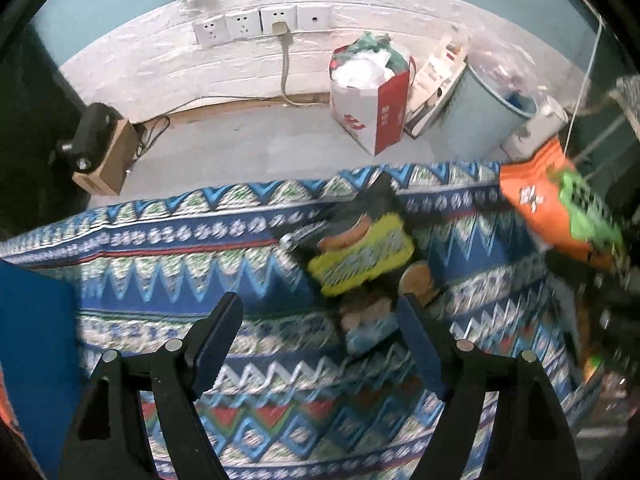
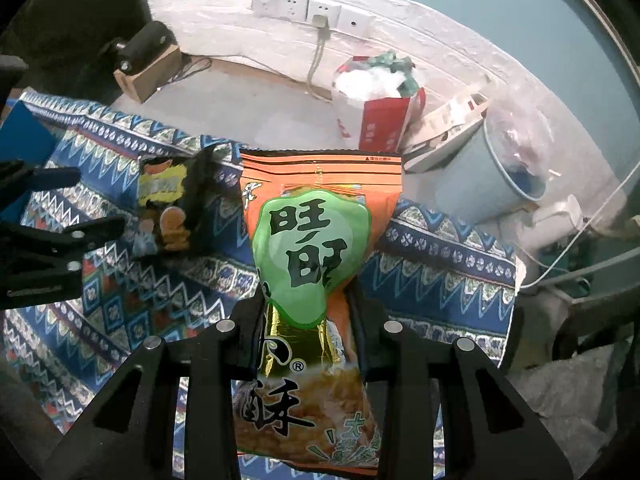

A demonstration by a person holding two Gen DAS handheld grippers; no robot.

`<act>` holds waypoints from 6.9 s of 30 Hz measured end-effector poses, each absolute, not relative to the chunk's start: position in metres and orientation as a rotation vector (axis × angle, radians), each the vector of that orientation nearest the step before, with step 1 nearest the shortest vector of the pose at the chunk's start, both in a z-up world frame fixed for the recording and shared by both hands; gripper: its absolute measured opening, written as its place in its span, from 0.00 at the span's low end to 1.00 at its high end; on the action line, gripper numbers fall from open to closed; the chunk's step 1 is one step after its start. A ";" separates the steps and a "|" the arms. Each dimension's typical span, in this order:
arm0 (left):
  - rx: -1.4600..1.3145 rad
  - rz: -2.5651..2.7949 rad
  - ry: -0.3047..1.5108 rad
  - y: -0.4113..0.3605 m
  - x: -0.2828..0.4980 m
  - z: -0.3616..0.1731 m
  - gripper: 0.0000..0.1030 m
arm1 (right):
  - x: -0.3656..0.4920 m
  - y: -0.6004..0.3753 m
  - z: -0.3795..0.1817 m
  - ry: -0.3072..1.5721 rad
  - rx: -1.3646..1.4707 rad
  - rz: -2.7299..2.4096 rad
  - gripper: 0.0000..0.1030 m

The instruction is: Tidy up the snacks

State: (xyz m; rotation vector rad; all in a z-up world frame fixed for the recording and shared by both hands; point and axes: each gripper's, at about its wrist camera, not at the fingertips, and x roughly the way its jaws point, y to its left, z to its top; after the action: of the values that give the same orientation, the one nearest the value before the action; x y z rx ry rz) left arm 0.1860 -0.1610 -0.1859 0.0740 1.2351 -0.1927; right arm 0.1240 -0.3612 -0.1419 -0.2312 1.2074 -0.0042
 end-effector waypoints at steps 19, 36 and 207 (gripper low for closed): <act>0.045 -0.157 1.292 -0.189 0.209 -0.227 0.69 | 0.130 -0.380 -0.150 1.203 -0.163 -0.013 0.31; 0.170 -0.144 1.188 -0.153 0.173 -0.191 0.64 | 0.119 -0.352 -0.137 1.167 -0.201 0.002 0.31; 0.059 0.249 0.827 0.151 -0.057 0.000 0.99 | 0.031 -0.027 -0.009 0.778 -0.234 0.454 0.71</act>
State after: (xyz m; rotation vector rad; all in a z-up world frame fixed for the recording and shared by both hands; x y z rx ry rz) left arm -0.0568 0.1510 0.0000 0.0587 0.8271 0.2490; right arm 0.0306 -0.0266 -0.0093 -0.2343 0.7784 0.4542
